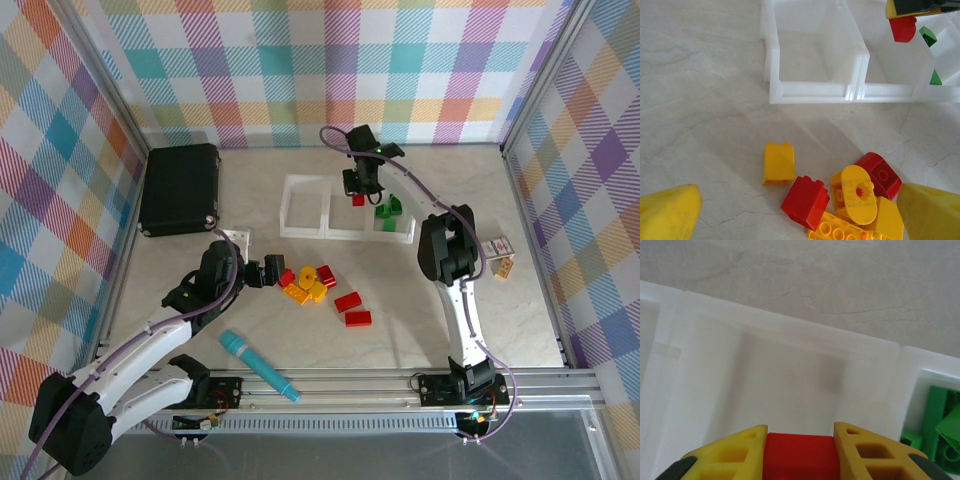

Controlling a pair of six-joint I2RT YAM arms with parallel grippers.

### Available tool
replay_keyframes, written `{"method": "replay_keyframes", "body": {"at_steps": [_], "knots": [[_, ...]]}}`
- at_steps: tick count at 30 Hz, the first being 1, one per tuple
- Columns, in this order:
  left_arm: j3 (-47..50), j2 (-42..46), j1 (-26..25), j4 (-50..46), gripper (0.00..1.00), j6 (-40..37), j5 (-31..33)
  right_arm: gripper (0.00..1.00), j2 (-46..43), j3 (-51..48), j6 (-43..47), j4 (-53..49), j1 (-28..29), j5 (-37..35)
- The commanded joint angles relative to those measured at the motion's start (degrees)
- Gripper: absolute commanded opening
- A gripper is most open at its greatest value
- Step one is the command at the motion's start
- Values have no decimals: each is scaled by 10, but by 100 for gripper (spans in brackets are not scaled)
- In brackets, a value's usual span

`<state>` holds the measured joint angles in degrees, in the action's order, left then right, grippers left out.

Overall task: Sort the legos into containers by color
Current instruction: Place the lego in the container.

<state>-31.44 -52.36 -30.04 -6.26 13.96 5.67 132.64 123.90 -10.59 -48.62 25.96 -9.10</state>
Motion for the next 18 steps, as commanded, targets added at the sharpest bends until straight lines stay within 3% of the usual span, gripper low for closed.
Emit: {"method": "replay_keyframes", "body": {"at_steps": [1,11,18], "knots": [[-18,15,-4,-20,100,8,11,34,17,29,17,-14,7,29],[-19,25,-4,-22,100,17,19,59,14,54,28,-48,7,42],[-20,11,-4,-3,100,25,12,65,-64,-7,-5,-42,14,74]]}}
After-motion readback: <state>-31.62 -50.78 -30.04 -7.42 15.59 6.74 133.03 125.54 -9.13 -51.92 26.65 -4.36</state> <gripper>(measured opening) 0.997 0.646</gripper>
